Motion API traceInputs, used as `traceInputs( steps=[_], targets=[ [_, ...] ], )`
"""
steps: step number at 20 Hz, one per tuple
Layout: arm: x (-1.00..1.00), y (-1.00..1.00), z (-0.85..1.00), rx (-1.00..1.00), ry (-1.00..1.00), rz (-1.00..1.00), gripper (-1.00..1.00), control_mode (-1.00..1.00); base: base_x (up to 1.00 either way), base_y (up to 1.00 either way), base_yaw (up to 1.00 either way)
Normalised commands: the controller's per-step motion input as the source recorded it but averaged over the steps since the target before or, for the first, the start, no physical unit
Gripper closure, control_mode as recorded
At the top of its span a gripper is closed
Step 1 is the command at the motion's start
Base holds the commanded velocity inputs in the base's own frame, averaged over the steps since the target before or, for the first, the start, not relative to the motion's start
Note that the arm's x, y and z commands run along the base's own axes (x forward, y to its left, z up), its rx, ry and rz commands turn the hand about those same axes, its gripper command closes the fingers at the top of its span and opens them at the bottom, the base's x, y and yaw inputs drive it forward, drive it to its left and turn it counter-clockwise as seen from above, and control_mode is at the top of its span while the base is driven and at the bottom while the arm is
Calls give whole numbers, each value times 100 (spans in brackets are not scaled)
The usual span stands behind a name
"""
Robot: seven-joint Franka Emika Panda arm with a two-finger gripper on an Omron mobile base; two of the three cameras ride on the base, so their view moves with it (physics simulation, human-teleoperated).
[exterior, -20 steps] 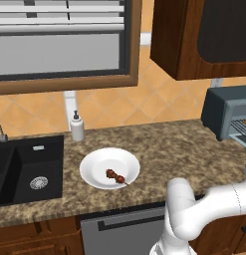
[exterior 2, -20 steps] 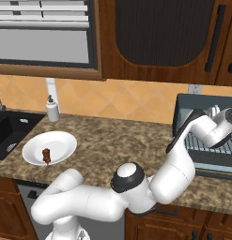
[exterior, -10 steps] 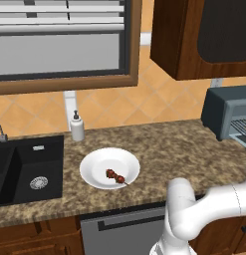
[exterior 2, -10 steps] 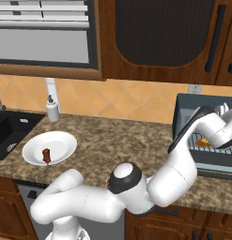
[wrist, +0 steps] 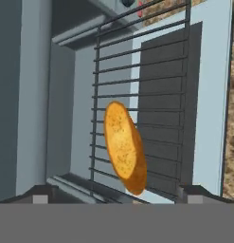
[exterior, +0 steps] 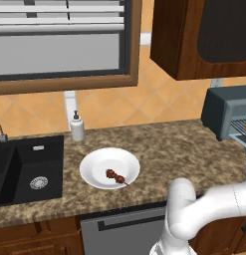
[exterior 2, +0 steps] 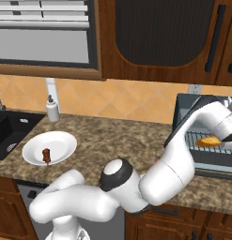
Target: Pick up the kebab skewer and baguette bread, and place them inside the toaster oven. Close the toaster oven door and start by setting the timer.
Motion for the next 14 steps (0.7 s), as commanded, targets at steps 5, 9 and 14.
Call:
traceInputs(
  steps=[5,9,14],
  targets=[
    [-55,80,38,-6,12,10,-100,-100,0,0,0],
    [-57,100,15,-9,5,27,-100,-100,0,0,0],
    [-91,100,2,-19,-1,25,-100,-100,0,0,0]
  ],
)
